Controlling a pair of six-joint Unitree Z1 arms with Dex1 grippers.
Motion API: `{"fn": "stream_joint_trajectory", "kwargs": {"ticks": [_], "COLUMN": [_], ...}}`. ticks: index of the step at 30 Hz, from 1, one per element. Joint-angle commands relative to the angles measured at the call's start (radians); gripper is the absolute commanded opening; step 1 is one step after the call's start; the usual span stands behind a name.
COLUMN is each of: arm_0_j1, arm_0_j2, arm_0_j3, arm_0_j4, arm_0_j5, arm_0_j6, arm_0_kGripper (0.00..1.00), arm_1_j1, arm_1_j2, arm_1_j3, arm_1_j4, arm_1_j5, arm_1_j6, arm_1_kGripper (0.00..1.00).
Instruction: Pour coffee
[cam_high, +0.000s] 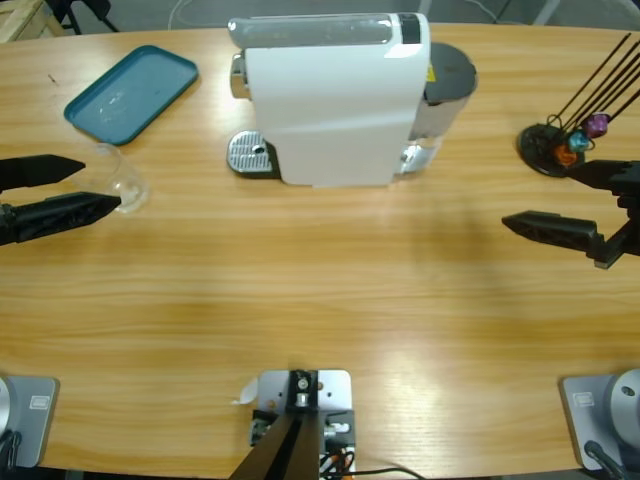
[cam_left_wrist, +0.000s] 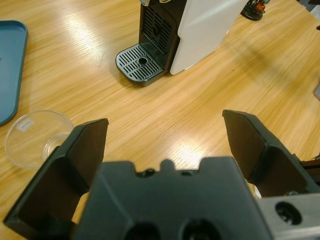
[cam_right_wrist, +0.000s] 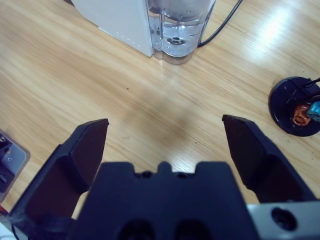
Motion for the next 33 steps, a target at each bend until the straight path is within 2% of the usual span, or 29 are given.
{"fn": "stream_joint_trajectory", "kwargs": {"ticks": [1,9,12,15,19,22,31,33], "arm_0_j1": [-0.001,-0.001,-0.001,-0.001,-0.001,-0.001,-0.012,-0.023], "arm_0_j2": [0.017,0.026,0.082,0.177,0.216,0.268,0.484,0.512], "arm_0_j3": [0.022,-0.009,-0.076,-0.154,-0.220,-0.290,-0.491,-0.533], "arm_0_j4": [-0.014,-0.015,-0.016,-0.016,-0.025,-0.032,-0.032,-0.022], "arm_0_j5": [-0.021,-0.015,-0.023,-0.026,0.024,0.035,0.011,0.004], "arm_0_j6": [-0.012,0.006,-0.006,-0.048,-0.062,-0.072,-0.315,-0.399], "arm_0_kGripper": [1.000,1.000,0.946,0.945,0.968,0.933,0.922,0.840], "arm_1_j1": [0.010,0.010,0.010,0.010,0.010,0.010,0.010,0.010], "arm_1_j2": [0.024,0.010,0.041,0.048,0.062,0.069,0.076,0.085], "arm_1_j3": [0.018,0.024,0.014,0.008,0.003,0.000,-0.001,-0.004], "arm_1_j4": [-0.011,-0.011,-0.009,-0.001,0.002,0.003,0.007,0.007], "arm_1_j5": [-0.009,-0.001,-0.002,0.001,0.001,0.002,0.001,0.000], "arm_1_j6": [0.010,0.010,0.010,0.010,0.011,0.011,0.013,0.013], "arm_1_kGripper": [1.000,1.000,1.000,1.000,1.000,1.000,1.000,1.000]}}
